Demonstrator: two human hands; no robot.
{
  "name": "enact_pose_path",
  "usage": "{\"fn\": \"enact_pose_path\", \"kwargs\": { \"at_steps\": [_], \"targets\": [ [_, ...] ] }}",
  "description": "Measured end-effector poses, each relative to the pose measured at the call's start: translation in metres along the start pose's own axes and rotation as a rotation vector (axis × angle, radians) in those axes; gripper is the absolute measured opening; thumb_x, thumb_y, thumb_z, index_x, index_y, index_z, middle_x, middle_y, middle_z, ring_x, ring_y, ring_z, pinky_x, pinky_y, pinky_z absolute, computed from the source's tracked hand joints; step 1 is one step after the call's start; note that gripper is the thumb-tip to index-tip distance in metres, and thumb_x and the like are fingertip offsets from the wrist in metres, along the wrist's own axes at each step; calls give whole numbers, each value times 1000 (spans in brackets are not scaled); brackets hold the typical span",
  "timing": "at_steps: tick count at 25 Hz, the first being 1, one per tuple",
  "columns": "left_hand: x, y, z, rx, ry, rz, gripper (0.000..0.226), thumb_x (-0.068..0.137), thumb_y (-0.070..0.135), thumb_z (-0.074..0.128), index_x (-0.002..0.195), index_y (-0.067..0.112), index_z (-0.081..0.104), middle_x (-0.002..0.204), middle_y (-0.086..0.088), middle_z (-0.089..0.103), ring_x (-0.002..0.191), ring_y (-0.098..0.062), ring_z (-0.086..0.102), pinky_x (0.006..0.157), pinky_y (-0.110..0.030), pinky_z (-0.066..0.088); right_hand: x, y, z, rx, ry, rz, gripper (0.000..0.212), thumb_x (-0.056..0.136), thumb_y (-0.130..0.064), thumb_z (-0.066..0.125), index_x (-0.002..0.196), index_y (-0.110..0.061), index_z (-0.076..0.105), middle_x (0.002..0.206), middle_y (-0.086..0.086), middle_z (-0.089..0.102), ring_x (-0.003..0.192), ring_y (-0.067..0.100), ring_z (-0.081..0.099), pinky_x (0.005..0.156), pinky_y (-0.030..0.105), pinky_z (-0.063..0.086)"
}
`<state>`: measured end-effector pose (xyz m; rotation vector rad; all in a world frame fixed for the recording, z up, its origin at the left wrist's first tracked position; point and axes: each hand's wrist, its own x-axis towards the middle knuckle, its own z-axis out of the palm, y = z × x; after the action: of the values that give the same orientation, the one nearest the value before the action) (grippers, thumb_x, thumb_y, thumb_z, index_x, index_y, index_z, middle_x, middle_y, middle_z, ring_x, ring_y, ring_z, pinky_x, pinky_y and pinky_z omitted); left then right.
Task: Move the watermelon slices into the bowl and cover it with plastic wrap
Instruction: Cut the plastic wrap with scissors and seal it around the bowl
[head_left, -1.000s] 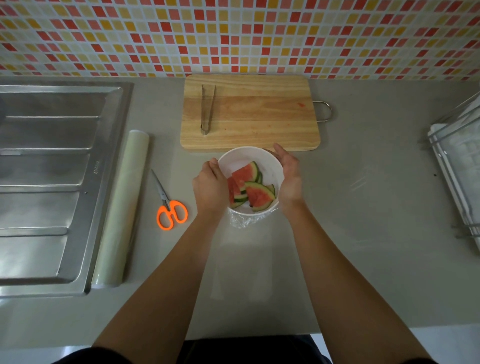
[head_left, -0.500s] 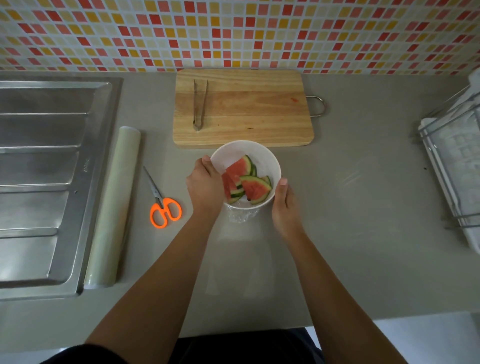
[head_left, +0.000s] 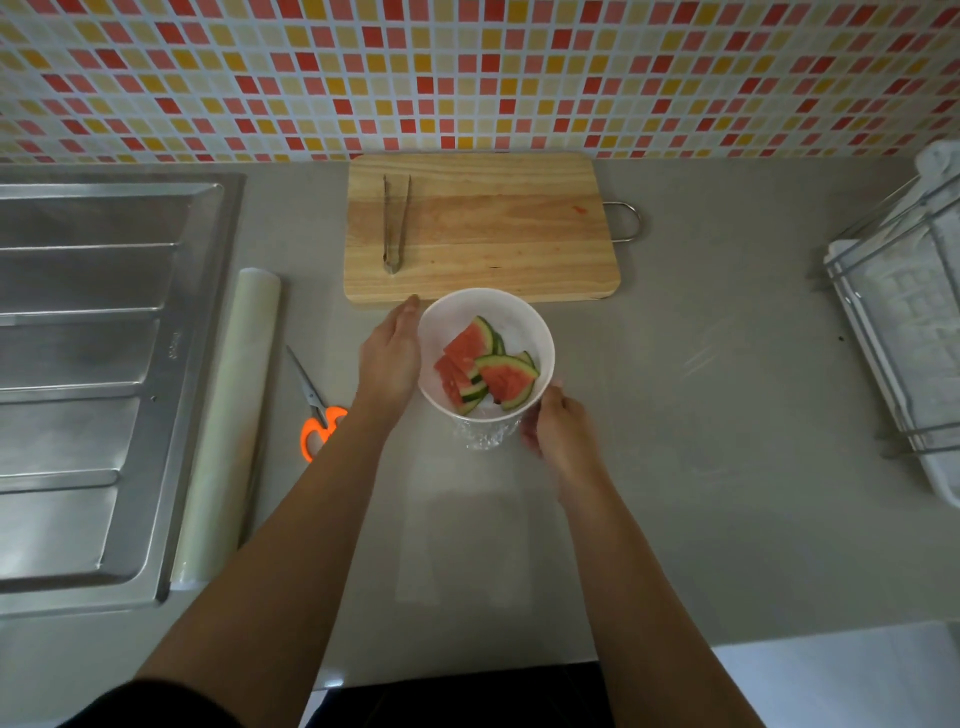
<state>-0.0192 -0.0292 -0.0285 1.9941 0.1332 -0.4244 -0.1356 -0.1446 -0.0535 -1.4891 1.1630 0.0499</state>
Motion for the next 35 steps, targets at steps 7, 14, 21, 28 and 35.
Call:
{"fn": "enact_pose_path", "kwargs": {
  "at_steps": [7,14,21,28,35],
  "targets": [
    [-8,-16,0,90,76,133,31,100,21,35,110,7,61,95,-4,59,92,-24,53,75,-27,35,10,-22,16,63,169,2,17,93,-25,38,80,-19,47,87,6,58,95,33,59,82,45,49],
    [-11,-17,6,121,119,153,32,102,19,30,107,2,56,92,-8,55,83,-22,48,66,-25,29,4,-21,11,-44,270,-59,31,99,-18,32,112,5,47,113,21,60,106,36,55,74,33,36],
    [-16,-15,15,49,183,125,32,102,20,29,104,1,55,91,-7,54,84,-22,49,72,-28,33,-6,-18,25,-28,337,-97,11,92,-6,38,101,-8,44,96,11,60,83,26,52,57,27,33],
    [-14,-17,16,43,188,133,32,102,19,30,105,0,55,92,-9,55,86,-23,49,75,-30,37,1,-8,24,-381,324,-421,35,89,-10,51,124,-11,57,105,12,65,95,28,61,72,24,35],
    [-19,-15,17,18,206,107,32,102,19,29,104,0,55,92,-8,54,85,-22,48,73,-28,34,4,-1,6,-592,133,-427,37,90,-14,50,127,-13,51,125,10,45,118,28,41,97,35,32]
  ]
}}
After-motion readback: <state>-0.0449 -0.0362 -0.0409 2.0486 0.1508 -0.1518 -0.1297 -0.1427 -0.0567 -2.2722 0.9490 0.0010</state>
